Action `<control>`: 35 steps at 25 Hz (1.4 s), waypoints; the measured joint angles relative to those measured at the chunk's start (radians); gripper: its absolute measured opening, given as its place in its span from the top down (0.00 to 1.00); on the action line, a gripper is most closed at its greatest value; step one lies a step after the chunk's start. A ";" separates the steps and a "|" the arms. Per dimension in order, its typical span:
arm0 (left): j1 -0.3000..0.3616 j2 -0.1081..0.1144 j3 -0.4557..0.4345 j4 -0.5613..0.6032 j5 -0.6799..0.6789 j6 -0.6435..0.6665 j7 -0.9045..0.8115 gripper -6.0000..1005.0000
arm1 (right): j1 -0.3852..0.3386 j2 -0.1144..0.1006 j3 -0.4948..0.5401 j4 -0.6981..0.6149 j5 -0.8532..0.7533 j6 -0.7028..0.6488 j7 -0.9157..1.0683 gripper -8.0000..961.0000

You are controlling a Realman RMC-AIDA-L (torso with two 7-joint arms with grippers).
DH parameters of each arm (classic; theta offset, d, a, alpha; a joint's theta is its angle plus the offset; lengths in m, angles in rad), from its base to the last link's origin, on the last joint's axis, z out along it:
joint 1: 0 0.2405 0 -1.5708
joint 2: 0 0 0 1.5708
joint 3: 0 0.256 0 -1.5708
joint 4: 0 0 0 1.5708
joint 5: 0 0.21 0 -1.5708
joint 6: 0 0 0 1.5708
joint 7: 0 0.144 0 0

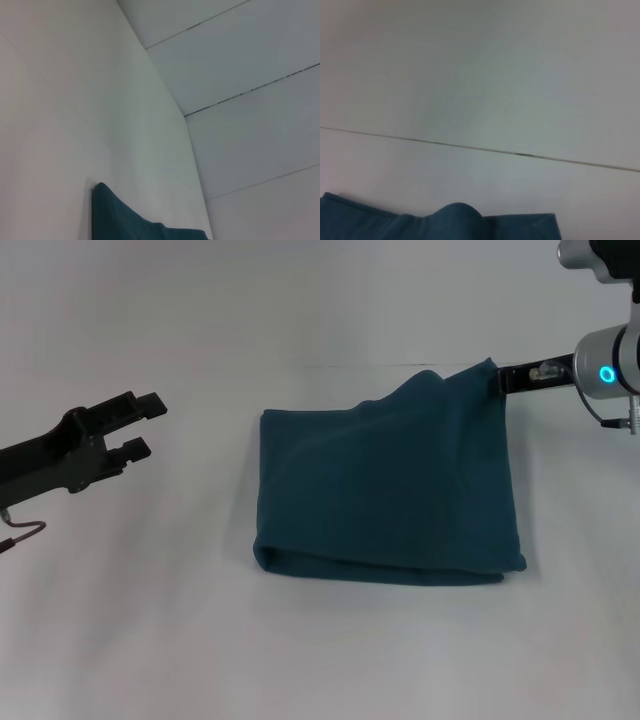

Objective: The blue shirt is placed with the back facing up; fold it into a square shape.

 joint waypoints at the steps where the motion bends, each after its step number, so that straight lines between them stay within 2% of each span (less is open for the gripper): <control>1: 0.000 0.000 0.000 0.000 0.000 0.000 0.000 0.16 | -0.002 -0.001 0.000 0.001 0.000 0.002 0.000 0.93; 9: 0.001 0.000 0.000 0.000 0.000 0.000 0.003 0.16 | -0.009 -0.001 0.000 0.002 -0.010 0.013 0.001 0.92; 14: 0.006 0.000 0.000 0.000 0.000 0.000 0.004 0.16 | -0.009 -0.004 0.018 0.005 -0.113 0.036 0.073 0.80; 17: 0.006 0.000 0.000 0.000 0.000 0.000 0.005 0.16 | -0.010 -0.026 0.063 0.013 -0.160 0.019 0.131 0.73; 21: 0.003 0.001 0.000 0.000 0.000 0.000 0.006 0.16 | -0.018 -0.052 0.146 -0.010 -0.140 -0.124 0.117 0.69; 26: 0.002 0.007 0.000 0.000 -0.001 0.002 0.002 0.16 | -0.047 -0.070 0.261 -0.071 -0.063 -0.412 0.045 0.63; 31: 0.003 0.008 -0.001 0.001 -0.002 0.003 0.004 0.17 | -0.101 -0.099 0.356 -0.076 -0.019 -0.669 0.035 0.58; 35: -0.004 0.012 0.001 0.001 0.002 0.001 0.005 0.17 | -0.151 -0.116 0.404 -0.077 0.037 -0.794 0.031 0.56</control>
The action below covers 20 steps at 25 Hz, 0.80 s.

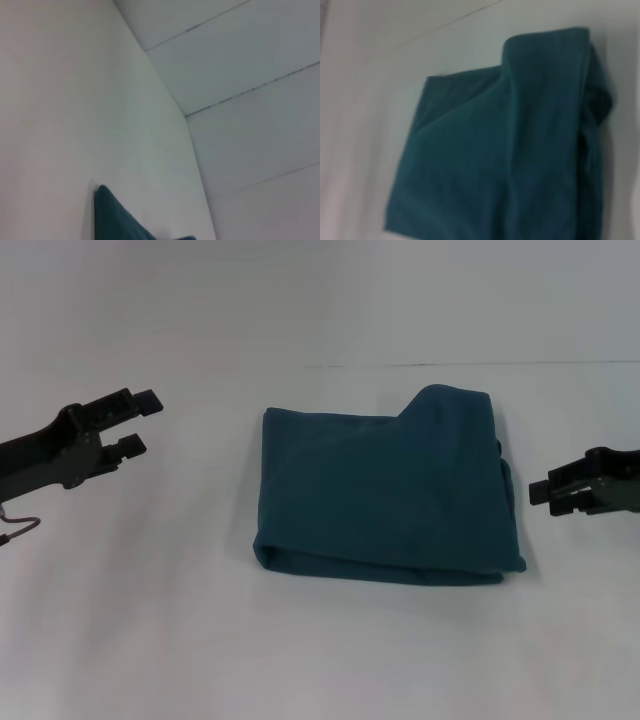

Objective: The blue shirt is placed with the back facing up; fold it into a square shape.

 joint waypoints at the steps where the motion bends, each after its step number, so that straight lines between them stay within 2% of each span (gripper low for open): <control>1: -0.004 0.002 0.004 0.000 0.007 0.002 -0.003 0.17 | -0.009 -0.002 0.007 0.000 0.014 -0.020 -0.003 0.56; 9: -0.037 0.007 0.082 0.010 0.138 0.090 -0.105 0.17 | -0.090 -0.030 0.098 0.016 0.197 -0.187 -0.087 0.57; 15: -0.053 -0.030 0.174 -0.042 0.154 -0.017 -0.185 0.17 | -0.143 -0.060 0.201 0.012 0.282 -0.203 -0.089 0.56; 17: -0.061 -0.035 0.182 -0.067 0.154 -0.049 -0.187 0.17 | -0.153 -0.068 0.228 0.015 0.285 -0.200 -0.089 0.52; 20: -0.078 -0.041 0.208 -0.096 0.155 -0.094 -0.189 0.17 | -0.164 -0.076 0.246 0.016 0.286 -0.200 -0.092 0.52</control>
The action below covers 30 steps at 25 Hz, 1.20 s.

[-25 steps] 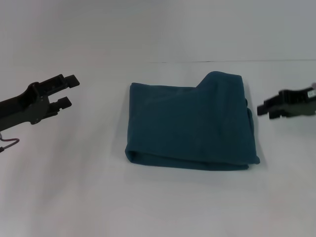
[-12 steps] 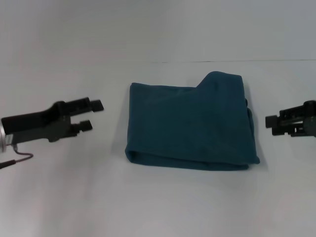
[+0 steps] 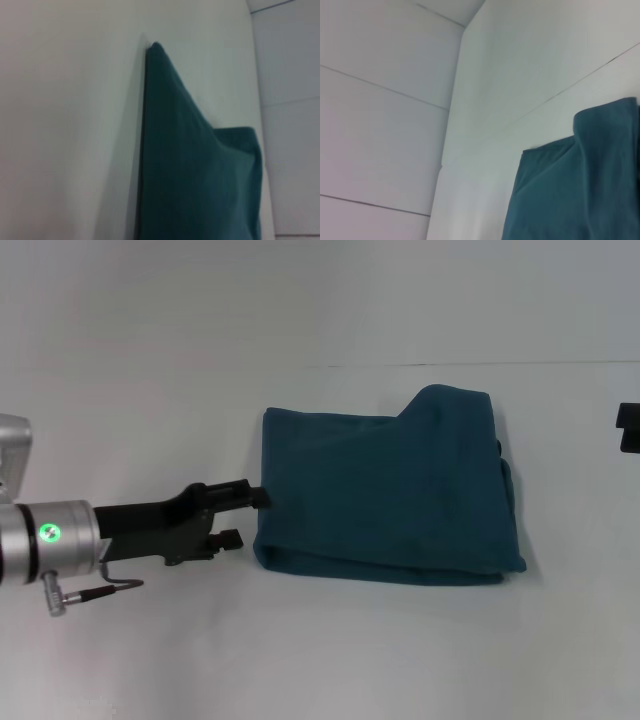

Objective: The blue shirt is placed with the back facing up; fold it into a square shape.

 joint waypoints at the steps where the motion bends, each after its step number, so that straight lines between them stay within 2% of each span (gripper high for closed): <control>1: -0.006 -0.001 0.014 -0.008 0.001 -0.012 0.000 0.17 | -0.002 -0.002 0.001 0.000 0.000 0.000 0.000 0.52; 9: -0.044 -0.006 0.107 -0.071 0.012 -0.101 -0.013 0.17 | -0.006 -0.006 0.002 -0.005 -0.004 0.000 -0.001 0.51; 20: -0.045 -0.011 0.116 -0.072 0.014 -0.153 -0.005 0.17 | -0.007 -0.009 0.002 -0.001 -0.005 0.012 0.000 0.50; 25: -0.044 -0.008 0.117 -0.074 0.014 -0.150 -0.004 0.37 | -0.007 -0.017 -0.001 -0.001 -0.005 0.008 0.002 0.50; 30: -0.047 -0.009 0.136 -0.074 0.014 -0.148 -0.004 0.50 | -0.007 -0.022 -0.005 -0.002 -0.005 0.004 0.006 0.50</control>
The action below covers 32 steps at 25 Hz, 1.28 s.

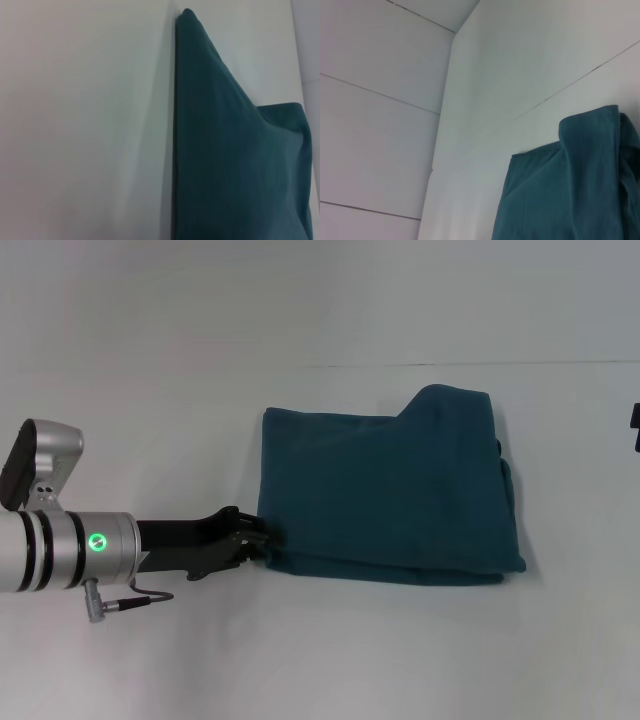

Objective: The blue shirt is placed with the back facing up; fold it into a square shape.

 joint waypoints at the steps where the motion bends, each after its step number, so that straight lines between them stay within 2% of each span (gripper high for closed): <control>1: 0.000 0.000 0.002 0.001 0.000 0.000 0.000 0.52 | 0.000 -0.001 0.000 -0.001 0.000 0.000 0.000 0.50; 4: 0.000 0.000 0.002 0.003 0.000 0.001 0.000 0.60 | 0.000 -0.003 0.000 0.001 -0.001 0.002 0.001 0.49; 10: 0.001 0.001 0.002 0.004 0.000 0.003 0.001 0.83 | 0.000 -0.006 0.000 0.001 -0.001 0.004 0.002 0.49; 14: 0.025 0.000 -0.005 0.020 -0.002 0.016 0.005 0.96 | 0.000 -0.008 0.005 0.001 -0.001 0.004 0.002 0.49; 22: 0.113 -0.006 -0.040 0.084 -0.011 0.100 0.005 0.96 | 0.000 -0.010 0.008 0.001 0.001 0.008 0.004 0.48; 32: 0.126 -0.003 -0.064 0.090 -0.003 0.178 0.020 0.96 | 0.006 -0.010 0.009 0.001 0.001 0.012 0.004 0.47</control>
